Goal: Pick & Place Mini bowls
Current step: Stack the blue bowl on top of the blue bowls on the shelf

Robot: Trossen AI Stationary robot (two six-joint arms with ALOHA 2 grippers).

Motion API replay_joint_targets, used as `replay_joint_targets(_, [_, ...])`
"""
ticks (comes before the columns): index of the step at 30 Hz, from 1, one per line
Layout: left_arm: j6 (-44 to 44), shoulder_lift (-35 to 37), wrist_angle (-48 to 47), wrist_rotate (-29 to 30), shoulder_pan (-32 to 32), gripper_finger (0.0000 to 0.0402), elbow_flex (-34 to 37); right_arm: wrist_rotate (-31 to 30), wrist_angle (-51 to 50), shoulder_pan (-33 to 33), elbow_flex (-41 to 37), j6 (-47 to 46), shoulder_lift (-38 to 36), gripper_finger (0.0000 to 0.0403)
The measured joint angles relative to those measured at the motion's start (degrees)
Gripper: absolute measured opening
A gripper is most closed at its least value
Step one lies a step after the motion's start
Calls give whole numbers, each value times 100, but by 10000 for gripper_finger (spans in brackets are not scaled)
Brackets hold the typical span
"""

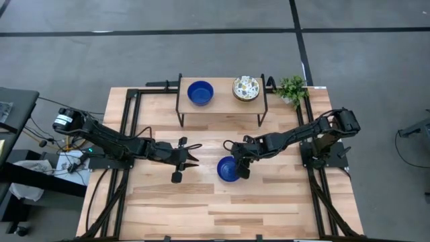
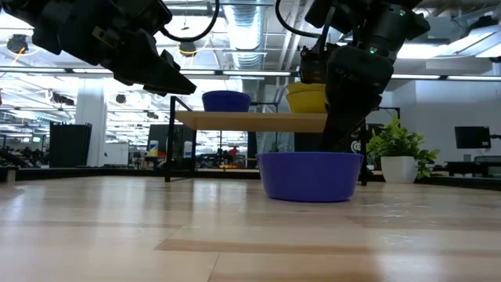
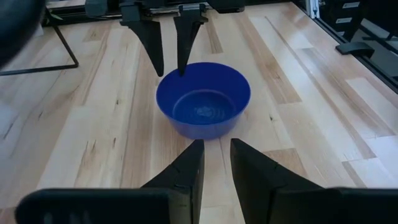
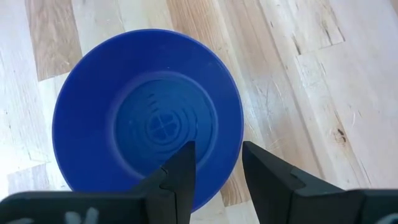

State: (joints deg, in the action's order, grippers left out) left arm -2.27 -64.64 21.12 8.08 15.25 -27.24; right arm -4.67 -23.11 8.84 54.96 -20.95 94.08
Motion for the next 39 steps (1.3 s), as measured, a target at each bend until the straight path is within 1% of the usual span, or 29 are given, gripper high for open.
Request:
replay_joint_targets(4, [0, 0, -1, -2, 0, 78, 0, 0, 4, 0, 0, 0, 9, 121])
replay_joint_targets(12, [-1, 0, 24, -1, 4, 78, 0, 4, 215, -87, -2, 186, 285, 121])
replay_joint_targets(27, [-2, 0, 81, -2, 9, 78, 0, 11, 260, -155, 2, 210, 269, 116])
replay_joint_targets(29, [-2, 0, 83, -2, 9, 78, 0, 11, 260, -155, 3, 210, 269, 104])
replay_joint_targets(31, [-2, 0, 83, -2, 9, 78, 0, 18, 260, -155, 2, 210, 269, 82])
replay_joint_targets(35, [-2, 0, 86, -2, 9, 78, 0, 20, 260, -155, 2, 212, 269, 17])
replay_joint_targets(36, [-2, 0, 86, -2, 9, 78, 0, 21, 261, -155, 2, 212, 269, 9])
replay_joint_targets(39, [-2, 0, 86, -2, 9, 78, 0, 22, 264, -155, 2, 203, 269, 5])
